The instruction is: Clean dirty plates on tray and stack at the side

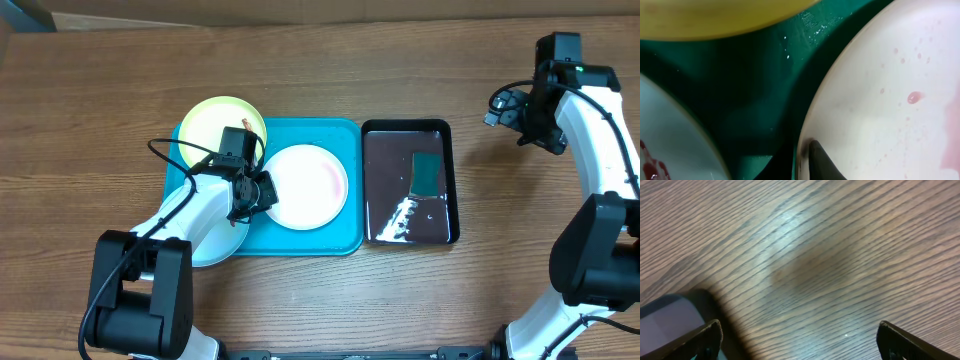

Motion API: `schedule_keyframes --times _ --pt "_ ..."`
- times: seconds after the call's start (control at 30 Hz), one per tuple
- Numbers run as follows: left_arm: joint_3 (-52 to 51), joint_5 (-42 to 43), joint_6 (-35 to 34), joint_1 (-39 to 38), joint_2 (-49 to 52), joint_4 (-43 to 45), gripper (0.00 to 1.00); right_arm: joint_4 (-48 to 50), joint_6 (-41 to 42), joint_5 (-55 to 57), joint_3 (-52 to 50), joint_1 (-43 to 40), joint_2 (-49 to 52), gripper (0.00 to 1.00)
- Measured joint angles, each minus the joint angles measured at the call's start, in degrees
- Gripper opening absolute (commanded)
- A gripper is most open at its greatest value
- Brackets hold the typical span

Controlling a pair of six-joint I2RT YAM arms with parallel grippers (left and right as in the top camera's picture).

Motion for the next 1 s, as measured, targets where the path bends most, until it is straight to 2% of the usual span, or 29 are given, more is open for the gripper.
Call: schedule_keyframes --times 0.03,0.27,0.47,1.0 --pt "0.00 0.07 0.02 0.00 0.00 0.17 0.04 -0.02 0.00 -0.02 0.00 -0.13 0.00 1.00" --pt "2.14 0.15 0.24 0.00 -0.07 -2.73 0.04 0.20 0.00 -0.15 0.00 -0.17 0.00 1.00" --pt "8.35 -1.51 1.44 0.00 -0.07 -7.28 0.04 0.33 0.00 -0.20 0.00 -0.17 0.00 1.00" --pt "16.37 -5.20 5.14 0.00 -0.07 -8.94 0.04 0.37 0.00 -0.17 0.00 -0.17 0.00 1.00"
